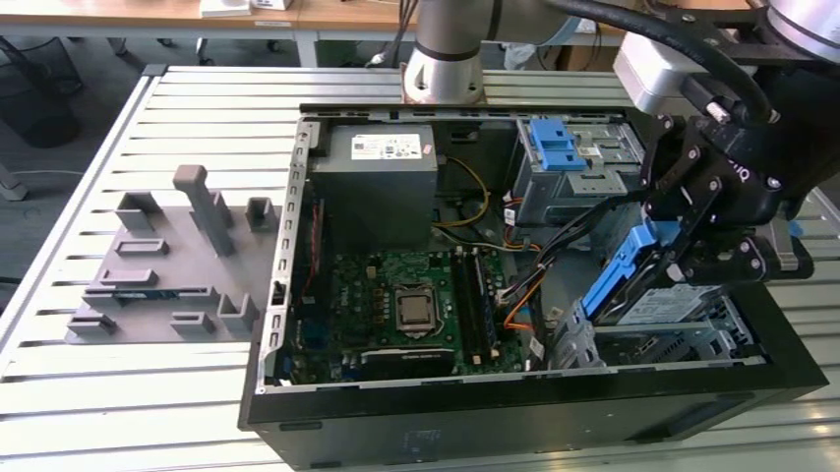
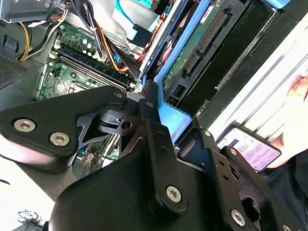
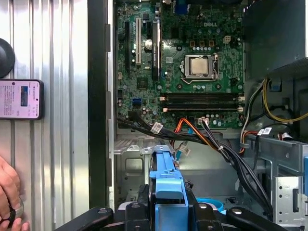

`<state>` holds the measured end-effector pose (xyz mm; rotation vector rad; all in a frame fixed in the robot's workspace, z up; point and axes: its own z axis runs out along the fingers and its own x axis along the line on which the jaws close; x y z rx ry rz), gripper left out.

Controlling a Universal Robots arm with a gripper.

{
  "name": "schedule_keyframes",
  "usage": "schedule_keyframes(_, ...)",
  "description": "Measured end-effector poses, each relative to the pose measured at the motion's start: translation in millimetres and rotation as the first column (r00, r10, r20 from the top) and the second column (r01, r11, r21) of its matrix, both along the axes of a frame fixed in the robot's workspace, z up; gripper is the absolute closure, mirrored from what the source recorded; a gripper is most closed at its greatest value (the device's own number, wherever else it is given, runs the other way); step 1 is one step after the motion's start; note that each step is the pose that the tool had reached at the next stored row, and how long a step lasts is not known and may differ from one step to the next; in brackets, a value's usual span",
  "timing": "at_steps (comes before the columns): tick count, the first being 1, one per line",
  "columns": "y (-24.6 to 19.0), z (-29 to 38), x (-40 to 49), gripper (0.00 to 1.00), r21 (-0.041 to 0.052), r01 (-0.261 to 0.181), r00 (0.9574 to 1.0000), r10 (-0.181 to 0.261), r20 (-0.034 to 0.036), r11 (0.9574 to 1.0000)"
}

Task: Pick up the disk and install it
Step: 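Insert the disk into the insertion slot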

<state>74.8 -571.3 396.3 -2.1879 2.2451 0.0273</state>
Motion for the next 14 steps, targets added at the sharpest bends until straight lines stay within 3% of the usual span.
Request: schedule_keyframes(14,-0.1,-12.7,0.0,0.64,0.0001,0.000,1.0000,0.000,0.0000,1.0000)
